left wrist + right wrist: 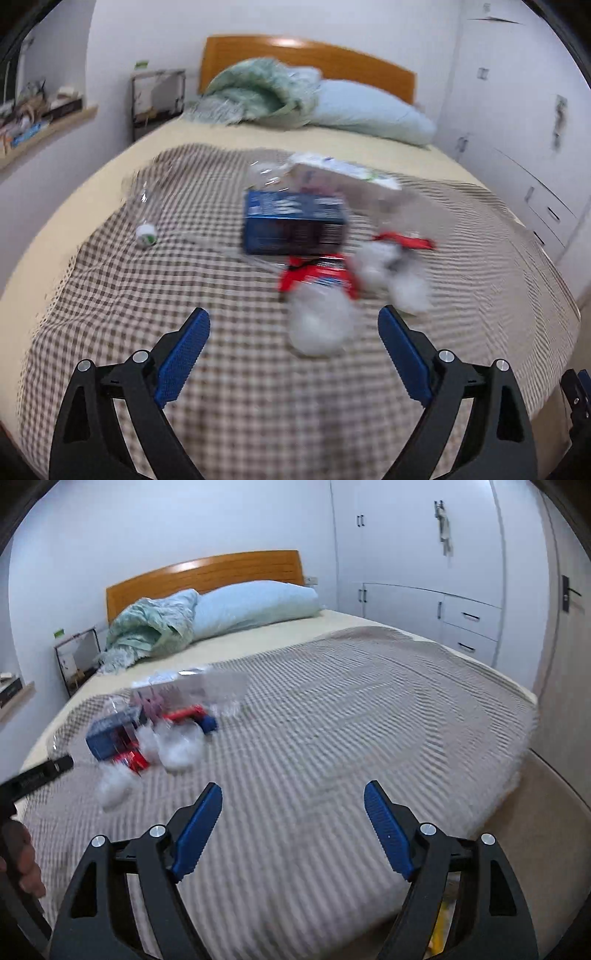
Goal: Collect trash
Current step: 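Grasp the clear plastic bag with the left tool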
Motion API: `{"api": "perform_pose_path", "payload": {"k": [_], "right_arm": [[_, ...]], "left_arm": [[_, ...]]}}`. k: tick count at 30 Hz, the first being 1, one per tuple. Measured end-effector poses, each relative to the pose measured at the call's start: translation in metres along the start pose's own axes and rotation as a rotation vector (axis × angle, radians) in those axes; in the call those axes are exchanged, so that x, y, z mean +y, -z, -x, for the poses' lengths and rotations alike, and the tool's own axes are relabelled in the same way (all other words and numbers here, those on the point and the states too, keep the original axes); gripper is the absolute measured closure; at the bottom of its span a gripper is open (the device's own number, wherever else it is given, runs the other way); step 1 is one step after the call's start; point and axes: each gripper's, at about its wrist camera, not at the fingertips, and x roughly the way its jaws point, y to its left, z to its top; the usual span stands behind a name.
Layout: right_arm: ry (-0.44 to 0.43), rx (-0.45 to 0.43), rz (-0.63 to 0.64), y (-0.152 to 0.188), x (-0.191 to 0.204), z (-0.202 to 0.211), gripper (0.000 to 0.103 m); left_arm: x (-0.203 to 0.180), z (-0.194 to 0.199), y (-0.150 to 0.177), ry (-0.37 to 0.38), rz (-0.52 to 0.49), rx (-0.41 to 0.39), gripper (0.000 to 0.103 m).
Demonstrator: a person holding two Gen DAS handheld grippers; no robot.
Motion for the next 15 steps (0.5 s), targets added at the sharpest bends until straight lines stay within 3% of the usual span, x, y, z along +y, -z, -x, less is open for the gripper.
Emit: {"api": "perform_pose_path", "payload": {"k": [5, 7, 12, 15], "right_arm": [[-0.044, 0.018, 0.020, -0.008, 0.048, -0.054, 0.027], [-0.077, 0.038, 0.053, -0.012, 0.065, -0.073, 0.027], [-0.155, 0.084, 0.090, -0.031, 0.091, -0.120, 0.027], [-0.191, 0.117, 0.038, -0.037, 0.088, -0.138, 0.027]], "left_arm": [[0.063, -0.041, -0.017, 0.139, 0.246, 0.182, 0.014], [0.068, -0.046, -0.015, 0.172, 0.277, 0.206, 0.014], [0.047, -0.056, -0.018, 0.190, 0.139, 0.161, 0.014], [0.019, -0.067, -0.014, 0.287, 0.050, 0.179, 0.013]]}}
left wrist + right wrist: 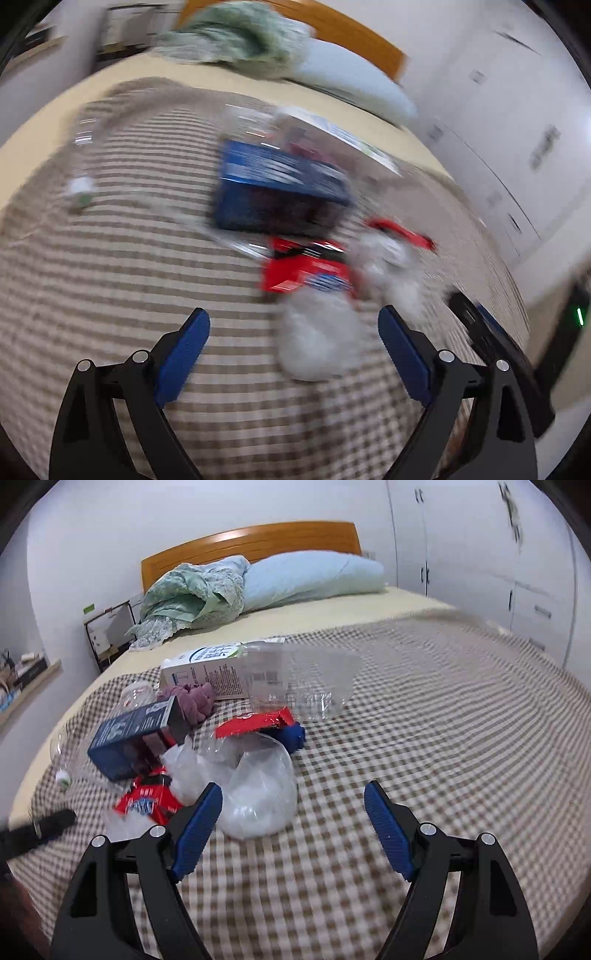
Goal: Collect trash
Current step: 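Grasp the clear plastic bag with the left tool, then grasp the red snack wrapper with the right tool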
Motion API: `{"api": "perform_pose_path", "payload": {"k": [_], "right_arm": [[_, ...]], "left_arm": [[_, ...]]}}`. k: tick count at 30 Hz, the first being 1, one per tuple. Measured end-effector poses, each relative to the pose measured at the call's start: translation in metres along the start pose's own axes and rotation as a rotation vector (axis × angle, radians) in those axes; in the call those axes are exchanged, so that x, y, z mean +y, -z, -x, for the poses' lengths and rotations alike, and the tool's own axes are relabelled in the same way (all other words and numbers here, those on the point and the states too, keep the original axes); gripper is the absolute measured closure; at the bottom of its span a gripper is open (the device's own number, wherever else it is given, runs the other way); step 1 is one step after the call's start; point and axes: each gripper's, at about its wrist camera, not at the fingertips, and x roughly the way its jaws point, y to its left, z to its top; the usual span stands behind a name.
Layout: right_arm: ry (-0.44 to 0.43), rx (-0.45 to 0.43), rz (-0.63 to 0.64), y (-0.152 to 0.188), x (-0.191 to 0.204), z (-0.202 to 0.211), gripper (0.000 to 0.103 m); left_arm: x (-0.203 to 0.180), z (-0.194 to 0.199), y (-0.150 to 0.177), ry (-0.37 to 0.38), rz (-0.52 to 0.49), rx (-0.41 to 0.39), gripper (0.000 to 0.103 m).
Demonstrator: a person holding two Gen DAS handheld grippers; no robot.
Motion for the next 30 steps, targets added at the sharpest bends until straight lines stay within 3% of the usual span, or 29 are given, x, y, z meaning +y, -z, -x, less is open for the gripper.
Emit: {"api": "perform_pose_path", "payload": {"k": [2, 4, 7, 9, 11, 16, 19, 20, 24, 26, 30], "right_arm": [[-0.009, 0.016, -0.004, -0.001, -0.006, -0.005, 0.027], [0.005, 0.018, 0.002, -0.001, -0.011, -0.008, 0.027], [0.004, 0.023, -0.030, -0.003, -0.024, -0.012, 0.027], [-0.010, 0.023, -0.051, -0.007, -0.028, -0.014, 0.027], [-0.028, 0.030, -0.056, -0.010, -0.030, -0.015, 0.027], [-0.099, 0.008, 0.011, -0.015, -0.006, -0.014, 0.027], [-0.171, -0.021, 0.117, -0.015, 0.027, -0.009, 0.027], [-0.191, -0.021, 0.160, -0.013, 0.041, -0.010, 0.028], [-0.224, 0.050, 0.212, -0.010, 0.070, -0.031, 0.056], [-0.229, 0.082, 0.192, -0.012, 0.074, -0.041, 0.057], [-0.244, 0.032, 0.141, -0.023, 0.064, -0.034, 0.057]], "left_arm": [[-0.020, -0.016, 0.003, -0.001, -0.101, -0.003, 0.013], [-0.037, -0.035, 0.007, -0.082, -0.203, 0.000, 0.013], [-0.039, -0.059, 0.008, -0.158, -0.218, 0.068, 0.020], [-0.030, -0.064, 0.008, -0.135, -0.162, 0.098, 0.064], [-0.023, -0.052, 0.004, -0.105, -0.142, 0.102, 0.077], [0.005, 0.009, -0.026, -0.039, 0.026, -0.095, 0.080], [0.024, 0.027, -0.036, -0.121, 0.096, -0.199, 0.080], [0.029, 0.027, -0.039, -0.118, 0.115, -0.206, 0.080], [0.044, 0.023, -0.044, -0.120, 0.160, -0.203, 0.080], [0.047, 0.022, -0.044, -0.138, 0.149, -0.206, 0.080], [0.053, 0.027, -0.043, -0.127, 0.158, -0.206, 0.080]]}}
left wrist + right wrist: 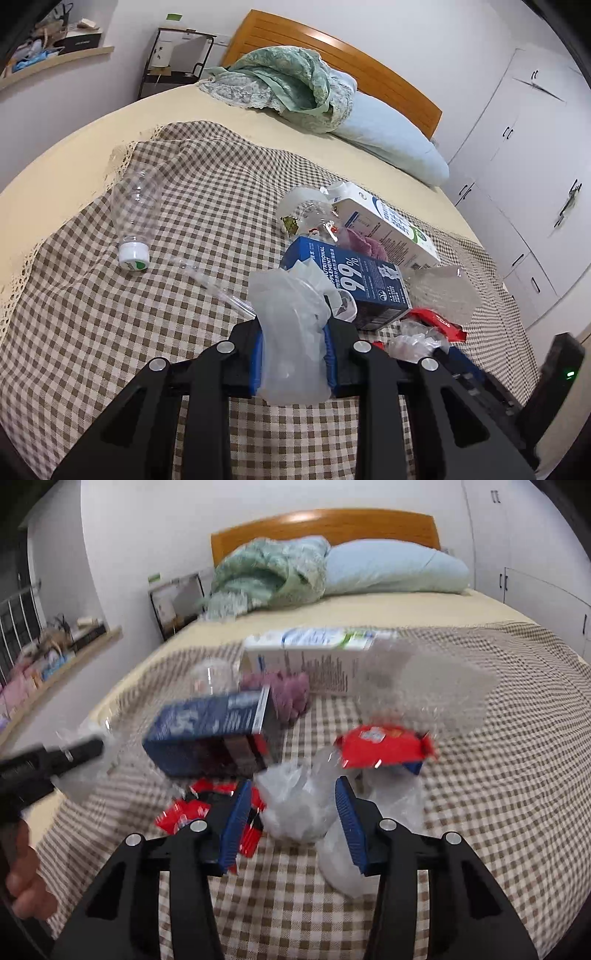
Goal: Collect trash
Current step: 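Grasp the red snack wrapper with the right tool, then carry the clear bag in the left tool while the right tool carries the red wrapper to the wastebasket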
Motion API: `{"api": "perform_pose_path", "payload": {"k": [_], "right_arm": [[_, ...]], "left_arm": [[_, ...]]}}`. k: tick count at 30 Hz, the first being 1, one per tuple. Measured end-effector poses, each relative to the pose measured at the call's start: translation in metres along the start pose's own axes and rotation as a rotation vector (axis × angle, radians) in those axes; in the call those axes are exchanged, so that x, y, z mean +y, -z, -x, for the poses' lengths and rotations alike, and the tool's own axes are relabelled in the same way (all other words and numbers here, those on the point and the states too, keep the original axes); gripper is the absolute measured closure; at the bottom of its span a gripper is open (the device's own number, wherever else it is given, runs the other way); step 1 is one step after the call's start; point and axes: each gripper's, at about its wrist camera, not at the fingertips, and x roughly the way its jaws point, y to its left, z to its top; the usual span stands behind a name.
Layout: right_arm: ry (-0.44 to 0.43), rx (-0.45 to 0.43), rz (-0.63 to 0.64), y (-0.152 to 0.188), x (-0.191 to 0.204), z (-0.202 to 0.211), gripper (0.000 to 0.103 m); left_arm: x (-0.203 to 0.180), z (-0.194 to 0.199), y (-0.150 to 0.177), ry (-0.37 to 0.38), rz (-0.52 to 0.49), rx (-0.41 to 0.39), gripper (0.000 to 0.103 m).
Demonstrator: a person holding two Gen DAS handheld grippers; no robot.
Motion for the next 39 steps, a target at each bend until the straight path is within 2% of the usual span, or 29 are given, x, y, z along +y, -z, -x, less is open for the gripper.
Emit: {"api": "perform_pose_path", "payload": {"k": [3, 5, 8, 12, 13, 14, 15, 17, 19, 23, 27, 32, 36, 39], "right_arm": [[0.019, -0.116, -0.121, -0.010, -0.030, 0.024, 0.057], [0.031, -0.138, -0.224, -0.015, -0.055, 0.028, 0.057], [-0.027, -0.034, -0.377, -0.015, -0.093, 0.000, 0.057], [-0.115, 0.022, -0.490, -0.013, -0.113, -0.027, 0.057], [-0.141, 0.029, -0.499, -0.014, -0.113, -0.032, 0.059], [-0.161, 0.037, -0.500, -0.015, -0.112, -0.037, 0.079], [-0.172, 0.040, -0.498, -0.017, -0.110, -0.037, 0.090], [-0.192, 0.027, -0.494, -0.019, -0.103, -0.032, 0.095], [-0.192, -0.010, -0.453, -0.026, -0.091, -0.016, 0.096], [-0.249, -0.080, -0.399, -0.038, -0.073, 0.020, 0.096], [-0.235, -0.122, -0.378, -0.039, -0.065, 0.044, 0.096], [-0.214, -0.141, -0.376, -0.030, -0.061, 0.054, 0.096], [-0.213, -0.127, -0.384, -0.014, -0.052, 0.056, 0.096], [-0.185, -0.129, -0.369, 0.000, -0.046, 0.070, 0.096]], "left_arm": [[0.002, -0.001, -0.002, 0.006, 0.023, 0.005, 0.080], [0.002, -0.002, -0.001, 0.012, 0.026, 0.011, 0.080], [-0.002, -0.009, 0.002, 0.009, 0.002, 0.032, 0.080], [-0.008, -0.013, 0.006, 0.004, -0.015, 0.040, 0.080], [-0.009, -0.014, 0.007, 0.001, -0.021, 0.044, 0.080], [-0.008, -0.015, 0.007, -0.002, -0.024, 0.047, 0.080], [-0.008, -0.016, 0.008, -0.007, -0.026, 0.049, 0.080], [-0.009, -0.017, 0.009, -0.015, -0.033, 0.052, 0.080], [-0.011, -0.017, 0.010, -0.018, -0.040, 0.053, 0.080], [-0.016, -0.012, 0.012, -0.020, -0.053, 0.046, 0.080], [-0.023, -0.003, 0.014, -0.009, -0.061, 0.034, 0.080], [-0.037, 0.014, 0.021, 0.020, -0.087, 0.027, 0.080], [-0.046, 0.025, 0.033, -0.015, -0.133, 0.027, 0.080], [-0.048, 0.038, 0.041, -0.008, -0.146, 0.010, 0.080]]}}
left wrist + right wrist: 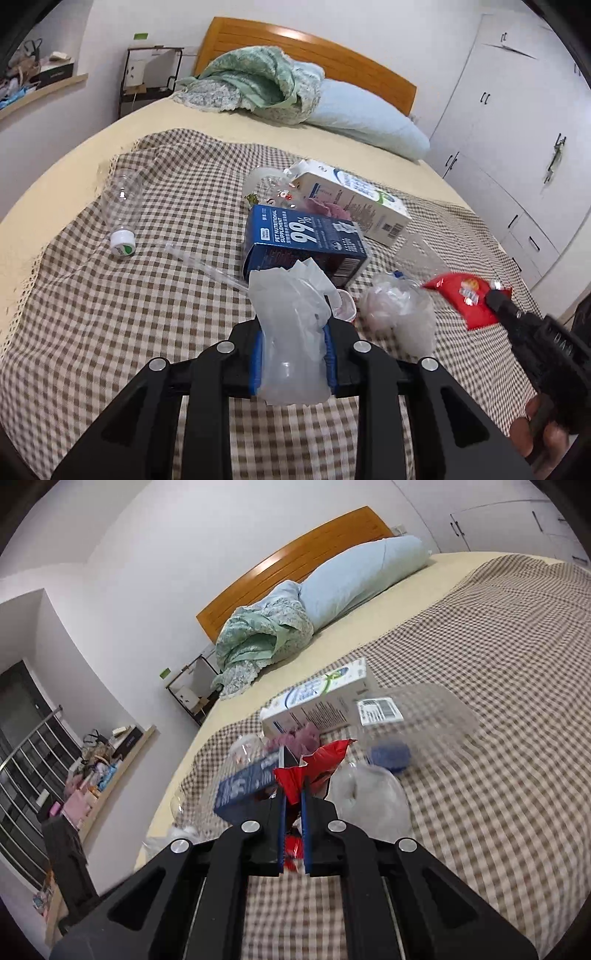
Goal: Collect trash
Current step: 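Carry the clear bag in the left tool while the right tool carries the red wrapper to the wastebasket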
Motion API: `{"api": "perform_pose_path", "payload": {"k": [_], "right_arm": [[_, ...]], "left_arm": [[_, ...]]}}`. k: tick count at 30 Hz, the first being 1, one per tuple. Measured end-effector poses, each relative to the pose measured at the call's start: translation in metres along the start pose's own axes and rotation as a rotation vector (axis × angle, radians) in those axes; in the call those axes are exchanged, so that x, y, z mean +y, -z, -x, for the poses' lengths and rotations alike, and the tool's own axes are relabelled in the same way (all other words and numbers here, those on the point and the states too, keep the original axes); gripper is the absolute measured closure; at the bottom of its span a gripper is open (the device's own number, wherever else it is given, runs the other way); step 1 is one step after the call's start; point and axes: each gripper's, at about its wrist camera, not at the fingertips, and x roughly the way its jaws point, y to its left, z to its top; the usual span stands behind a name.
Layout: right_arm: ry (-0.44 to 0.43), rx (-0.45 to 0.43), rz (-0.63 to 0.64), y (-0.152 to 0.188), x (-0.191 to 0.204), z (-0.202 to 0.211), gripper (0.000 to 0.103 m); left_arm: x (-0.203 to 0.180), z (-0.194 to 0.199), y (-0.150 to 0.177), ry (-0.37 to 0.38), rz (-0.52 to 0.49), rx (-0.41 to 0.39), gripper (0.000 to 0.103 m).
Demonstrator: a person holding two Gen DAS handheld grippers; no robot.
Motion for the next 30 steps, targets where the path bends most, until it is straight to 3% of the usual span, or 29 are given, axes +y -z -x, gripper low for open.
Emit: {"api": "perform_pose_path", "payload": {"k": [5, 8, 10, 15, 20, 25, 30], "right_arm": [[0.072, -0.028, -0.042, 0.021, -0.015, 0.042, 0.096], [0.109, -0.044, -0.073, 0.034, -0.032, 0.081, 0.096], [0.119, -0.044, -0.100, 0.041, -0.045, 0.107, 0.096], [0.257, -0.055, -0.041, 0.061, -0.092, 0.194, 0.096], [0.442, 0.041, -0.081, 0.108, -0.183, 0.279, 0.096], [0.577, 0.150, -0.172, 0.169, -0.266, 0.335, 0.096], [0.599, 0.277, -0.329, 0.227, -0.342, 0.338, 0.096]], "left_arm": [[-0.020, 0.016, 0.019, 0.007, -0.041, 0.019, 0.080], [-0.044, 0.031, 0.033, 0.128, -0.044, 0.059, 0.080], [-0.068, 0.041, 0.047, 0.168, -0.066, 0.078, 0.080], [-0.155, 0.072, 0.109, 0.248, -0.250, 0.133, 0.080], [-0.237, 0.087, 0.198, 0.396, -0.357, 0.317, 0.080], [-0.297, 0.065, 0.276, 0.376, -0.411, 0.511, 0.080], [-0.335, 0.034, 0.326, 0.330, -0.390, 0.637, 0.080]]}}
